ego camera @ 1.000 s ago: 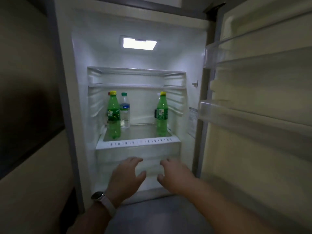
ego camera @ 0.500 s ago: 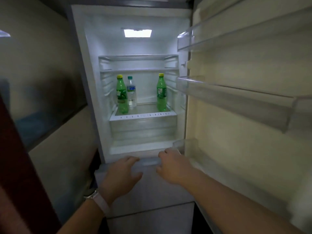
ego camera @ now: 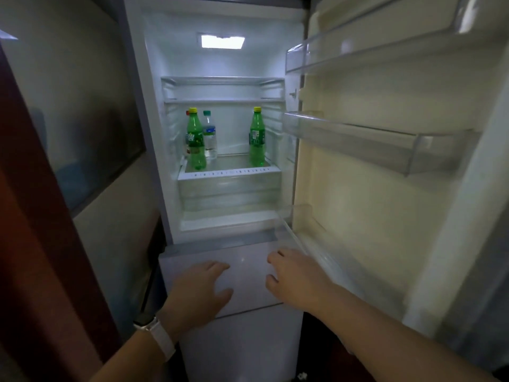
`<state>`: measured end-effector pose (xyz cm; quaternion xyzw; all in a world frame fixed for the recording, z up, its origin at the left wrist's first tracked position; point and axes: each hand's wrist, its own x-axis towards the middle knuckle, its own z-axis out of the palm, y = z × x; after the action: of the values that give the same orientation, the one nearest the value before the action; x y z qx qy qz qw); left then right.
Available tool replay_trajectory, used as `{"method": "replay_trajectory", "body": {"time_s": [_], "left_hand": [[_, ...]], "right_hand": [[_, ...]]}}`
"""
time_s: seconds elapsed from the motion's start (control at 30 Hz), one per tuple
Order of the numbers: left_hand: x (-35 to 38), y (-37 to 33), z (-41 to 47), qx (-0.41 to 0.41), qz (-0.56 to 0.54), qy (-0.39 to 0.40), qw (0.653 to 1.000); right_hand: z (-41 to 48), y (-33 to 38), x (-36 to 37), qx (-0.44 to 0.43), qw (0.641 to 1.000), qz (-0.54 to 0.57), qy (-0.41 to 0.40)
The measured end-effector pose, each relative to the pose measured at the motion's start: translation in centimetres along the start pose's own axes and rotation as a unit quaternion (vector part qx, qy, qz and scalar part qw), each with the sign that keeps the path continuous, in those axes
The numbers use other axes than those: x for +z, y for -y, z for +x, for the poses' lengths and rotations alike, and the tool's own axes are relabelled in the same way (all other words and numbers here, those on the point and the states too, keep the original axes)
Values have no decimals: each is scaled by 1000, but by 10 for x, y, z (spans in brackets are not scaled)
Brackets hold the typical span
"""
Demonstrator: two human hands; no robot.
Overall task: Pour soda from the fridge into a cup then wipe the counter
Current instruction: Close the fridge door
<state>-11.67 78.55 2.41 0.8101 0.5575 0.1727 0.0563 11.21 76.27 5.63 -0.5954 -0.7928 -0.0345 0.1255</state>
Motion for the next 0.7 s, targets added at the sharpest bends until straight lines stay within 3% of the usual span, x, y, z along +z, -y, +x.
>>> {"method": "replay_trajectory", "body": {"time_s": [0.47, 0.7], "left_hand": [[23, -69, -34, 127, -110, 12, 986], [15, -134, -41, 185, -168, -43, 967]], "right_hand": [[-122, 9, 5, 19, 997, 12, -69], [-185, -9, -24, 56, 994, 5, -94]]}}
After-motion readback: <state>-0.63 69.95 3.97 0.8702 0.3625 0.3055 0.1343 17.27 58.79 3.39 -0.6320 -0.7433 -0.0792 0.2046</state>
